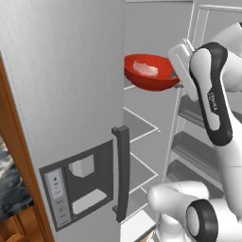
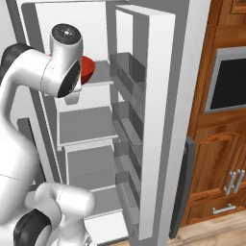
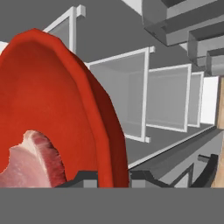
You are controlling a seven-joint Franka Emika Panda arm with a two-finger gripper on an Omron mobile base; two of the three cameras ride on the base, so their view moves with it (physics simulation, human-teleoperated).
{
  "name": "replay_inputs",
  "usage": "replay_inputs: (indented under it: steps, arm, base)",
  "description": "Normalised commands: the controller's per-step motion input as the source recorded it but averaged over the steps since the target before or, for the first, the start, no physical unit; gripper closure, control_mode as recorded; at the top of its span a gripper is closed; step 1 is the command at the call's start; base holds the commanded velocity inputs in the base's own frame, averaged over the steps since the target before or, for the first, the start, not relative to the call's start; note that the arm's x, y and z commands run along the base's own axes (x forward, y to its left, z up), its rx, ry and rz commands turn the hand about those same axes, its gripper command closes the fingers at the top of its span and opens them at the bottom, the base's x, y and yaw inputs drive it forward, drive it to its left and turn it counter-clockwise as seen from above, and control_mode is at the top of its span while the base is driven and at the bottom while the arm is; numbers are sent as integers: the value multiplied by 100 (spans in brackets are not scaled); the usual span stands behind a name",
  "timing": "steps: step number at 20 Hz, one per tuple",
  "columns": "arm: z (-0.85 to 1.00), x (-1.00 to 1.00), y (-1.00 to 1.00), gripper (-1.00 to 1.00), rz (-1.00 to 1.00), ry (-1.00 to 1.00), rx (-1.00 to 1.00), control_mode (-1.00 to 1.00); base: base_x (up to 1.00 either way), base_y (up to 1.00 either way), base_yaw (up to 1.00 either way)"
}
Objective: Place one of the steaks on the plate and the other in the bowl. Then place the bowl in the fridge.
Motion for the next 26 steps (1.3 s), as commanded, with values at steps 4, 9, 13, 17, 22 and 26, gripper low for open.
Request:
replay_inputs:
  steps: [4, 9, 13, 17, 22, 26]
  arm:
    - [0, 30, 2, 100, 4, 2, -6, -100]
    - [-2, 32, 0, 100, 4, 0, -2, -100]
    - [-9, 31, 0, 100, 3, 0, 0, -100]
    - [-12, 32, 4, 100, 2, 0, 0, -100]
    - [-3, 40, 15, 100, 0, 0, 0, -100]
    - [-3, 42, 5, 100, 0, 0, 0, -100]
  base:
    - [0, 0, 0]
    - [0, 0, 0]
    - [0, 0, 0]
    - [0, 0, 0]
    - [0, 0, 0]
    - [0, 0, 0]
